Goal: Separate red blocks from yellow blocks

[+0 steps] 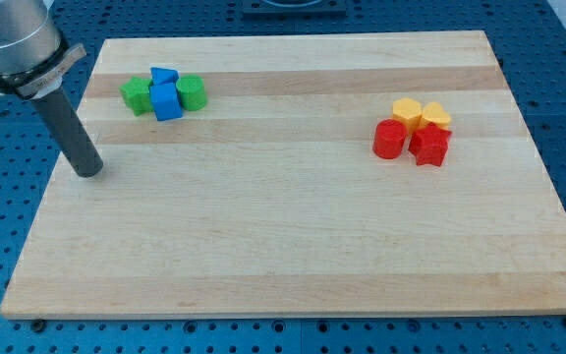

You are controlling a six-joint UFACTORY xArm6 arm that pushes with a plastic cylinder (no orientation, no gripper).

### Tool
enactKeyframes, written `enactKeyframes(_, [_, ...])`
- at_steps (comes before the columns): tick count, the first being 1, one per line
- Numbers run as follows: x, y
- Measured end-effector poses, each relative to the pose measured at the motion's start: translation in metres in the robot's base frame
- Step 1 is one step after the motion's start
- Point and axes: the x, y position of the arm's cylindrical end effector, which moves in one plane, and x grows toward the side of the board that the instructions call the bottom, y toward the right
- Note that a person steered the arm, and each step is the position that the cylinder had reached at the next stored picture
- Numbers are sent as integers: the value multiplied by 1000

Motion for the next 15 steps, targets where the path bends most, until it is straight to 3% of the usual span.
enactKeyframes(1, [-5,14])
enactKeyframes(2, [-5,86])
enactKeyframes(4, [-90,174])
enactKeyframes(5, [-128,245])
enactKeyframes(7, [-118,478])
enactKeyframes(8, [-72,536])
enactKeyframes(9, [-33,544])
enactKeyframes(10, [-23,525])
enactKeyframes(14, [-24,335])
enactKeyframes(15, [-24,330])
